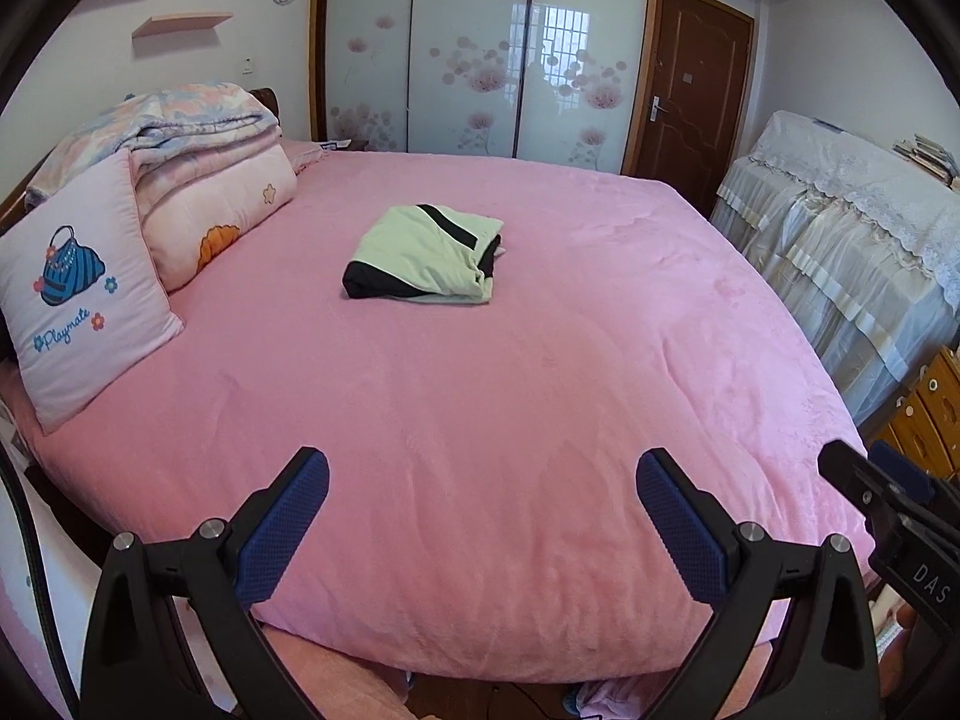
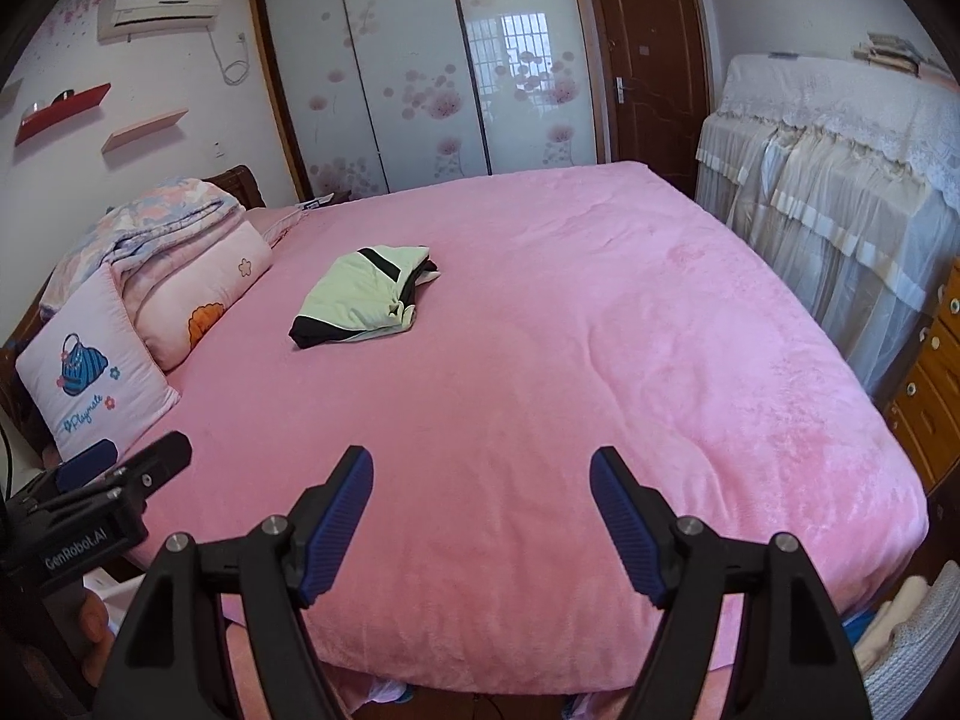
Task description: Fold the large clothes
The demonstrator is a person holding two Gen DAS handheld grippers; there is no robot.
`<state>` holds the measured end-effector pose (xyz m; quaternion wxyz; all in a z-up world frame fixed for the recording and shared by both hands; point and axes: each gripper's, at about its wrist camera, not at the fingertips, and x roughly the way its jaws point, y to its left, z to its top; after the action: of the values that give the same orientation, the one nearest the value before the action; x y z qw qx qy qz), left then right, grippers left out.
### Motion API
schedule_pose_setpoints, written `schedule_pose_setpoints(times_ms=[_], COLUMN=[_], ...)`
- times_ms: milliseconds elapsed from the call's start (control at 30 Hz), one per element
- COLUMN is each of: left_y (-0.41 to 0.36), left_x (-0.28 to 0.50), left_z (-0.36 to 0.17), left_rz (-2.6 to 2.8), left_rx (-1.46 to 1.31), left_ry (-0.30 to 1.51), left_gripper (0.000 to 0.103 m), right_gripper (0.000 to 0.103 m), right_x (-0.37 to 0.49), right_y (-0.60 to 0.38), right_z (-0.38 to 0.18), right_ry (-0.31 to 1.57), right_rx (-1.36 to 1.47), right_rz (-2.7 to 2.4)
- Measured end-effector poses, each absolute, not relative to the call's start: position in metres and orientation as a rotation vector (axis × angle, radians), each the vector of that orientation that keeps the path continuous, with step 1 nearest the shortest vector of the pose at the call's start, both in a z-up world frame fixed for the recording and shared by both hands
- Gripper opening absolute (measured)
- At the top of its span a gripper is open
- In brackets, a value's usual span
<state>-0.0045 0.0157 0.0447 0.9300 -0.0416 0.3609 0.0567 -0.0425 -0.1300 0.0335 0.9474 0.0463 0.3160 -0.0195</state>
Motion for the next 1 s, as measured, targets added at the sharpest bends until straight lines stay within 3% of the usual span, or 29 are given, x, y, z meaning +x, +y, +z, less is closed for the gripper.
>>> schedule_pose_setpoints(times_ms=[1000], left_y=[0.009], left_x=[0.012], left_z=[0.020], left_rz=[0.126], left_rx=[-0.043], left_ry=[0.805], left_gripper=[0.102], right_gripper=[0.075], right_x=[-0.036], right_y=[-0.123], right_z=[0.003], right_ry=[0.678], right_rx=[0.037], right_rz=[-0.060])
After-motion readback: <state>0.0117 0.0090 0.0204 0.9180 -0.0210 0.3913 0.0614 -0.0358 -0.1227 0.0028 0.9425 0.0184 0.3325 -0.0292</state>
